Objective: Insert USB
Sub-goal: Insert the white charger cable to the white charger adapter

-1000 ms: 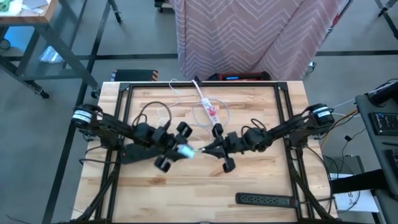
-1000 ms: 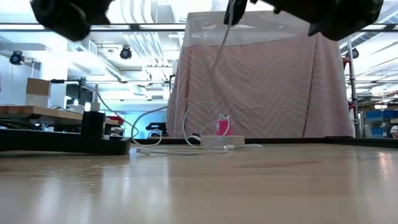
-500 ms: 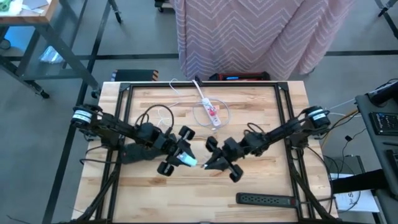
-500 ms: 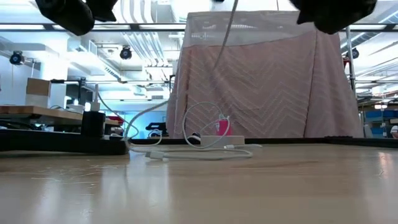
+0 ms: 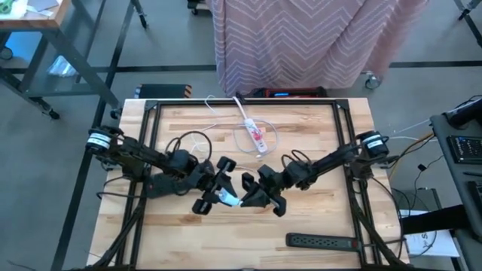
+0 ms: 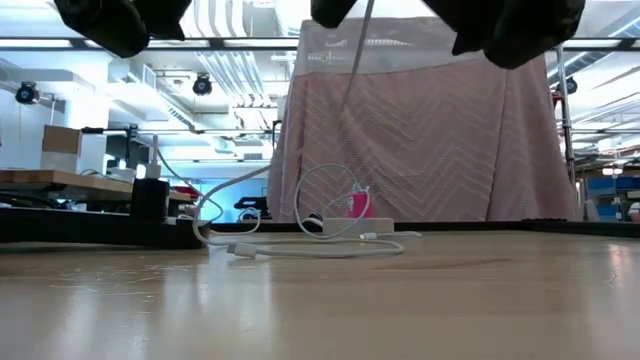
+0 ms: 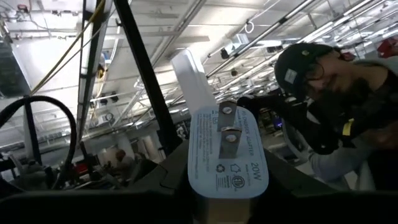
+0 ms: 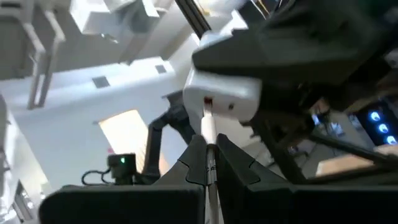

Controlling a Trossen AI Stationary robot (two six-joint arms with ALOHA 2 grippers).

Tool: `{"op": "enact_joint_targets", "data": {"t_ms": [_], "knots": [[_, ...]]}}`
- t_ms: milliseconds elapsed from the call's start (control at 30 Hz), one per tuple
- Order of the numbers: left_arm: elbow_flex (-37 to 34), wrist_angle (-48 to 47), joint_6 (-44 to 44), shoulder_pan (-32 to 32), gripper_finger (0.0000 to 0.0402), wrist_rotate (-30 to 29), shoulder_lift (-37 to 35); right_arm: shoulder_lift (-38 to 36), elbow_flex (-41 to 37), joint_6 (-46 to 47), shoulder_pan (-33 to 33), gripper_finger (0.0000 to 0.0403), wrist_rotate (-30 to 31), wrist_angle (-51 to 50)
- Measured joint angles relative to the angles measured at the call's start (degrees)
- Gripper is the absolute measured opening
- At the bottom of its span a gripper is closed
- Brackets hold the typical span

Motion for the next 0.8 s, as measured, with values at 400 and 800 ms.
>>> {"op": "enact_joint_targets", "data": {"t_ms": [400,800], "knots": [[-0.8,-1.6,1.7,0.0,0.0100,-2.0,-0.2,1.4,-0.7,6.1,-0.7,0.0000,0.0,3.7],[-2.2,-3.5,2.3,-0.1,0.0100,-7.6,-0.3,1.3,-3.0,10.8,-0.6,0.0000,4.9,5.5]]}}
